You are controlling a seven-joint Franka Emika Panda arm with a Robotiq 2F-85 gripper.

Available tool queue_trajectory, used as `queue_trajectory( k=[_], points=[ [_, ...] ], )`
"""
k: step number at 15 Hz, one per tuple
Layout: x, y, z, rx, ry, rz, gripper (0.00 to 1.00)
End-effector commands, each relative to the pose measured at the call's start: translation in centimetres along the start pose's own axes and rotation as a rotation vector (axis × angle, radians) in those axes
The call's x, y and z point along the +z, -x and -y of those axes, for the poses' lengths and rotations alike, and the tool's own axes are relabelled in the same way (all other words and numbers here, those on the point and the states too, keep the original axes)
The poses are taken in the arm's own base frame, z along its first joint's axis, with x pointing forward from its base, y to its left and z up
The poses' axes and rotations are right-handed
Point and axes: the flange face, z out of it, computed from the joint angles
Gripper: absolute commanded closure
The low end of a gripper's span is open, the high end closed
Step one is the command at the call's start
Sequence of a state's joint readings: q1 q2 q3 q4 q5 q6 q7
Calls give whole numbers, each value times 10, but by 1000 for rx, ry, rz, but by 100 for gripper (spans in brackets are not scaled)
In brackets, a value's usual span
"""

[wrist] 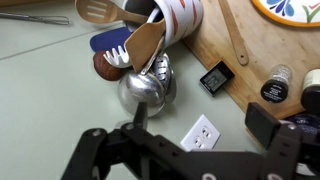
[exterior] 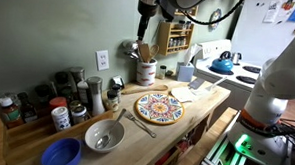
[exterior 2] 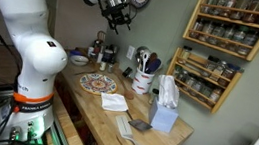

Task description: Put the big soup ladle on the yellow chopping board

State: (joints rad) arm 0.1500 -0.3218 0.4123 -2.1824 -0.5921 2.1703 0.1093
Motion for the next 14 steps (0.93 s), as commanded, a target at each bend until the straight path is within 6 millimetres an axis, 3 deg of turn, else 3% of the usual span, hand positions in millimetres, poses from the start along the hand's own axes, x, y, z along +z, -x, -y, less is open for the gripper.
queue_trajectory(
  k=[1,8,10,11,14],
  points=[
    [14,-27,19,-8,110,88,0],
    [54,-83,60,-29,422,172,0],
    [63,-97,66,-39,360,225,0],
    [53,-79,61,-43,386,182,0],
    [61,-85,63,-43,378,191,0]
  ],
)
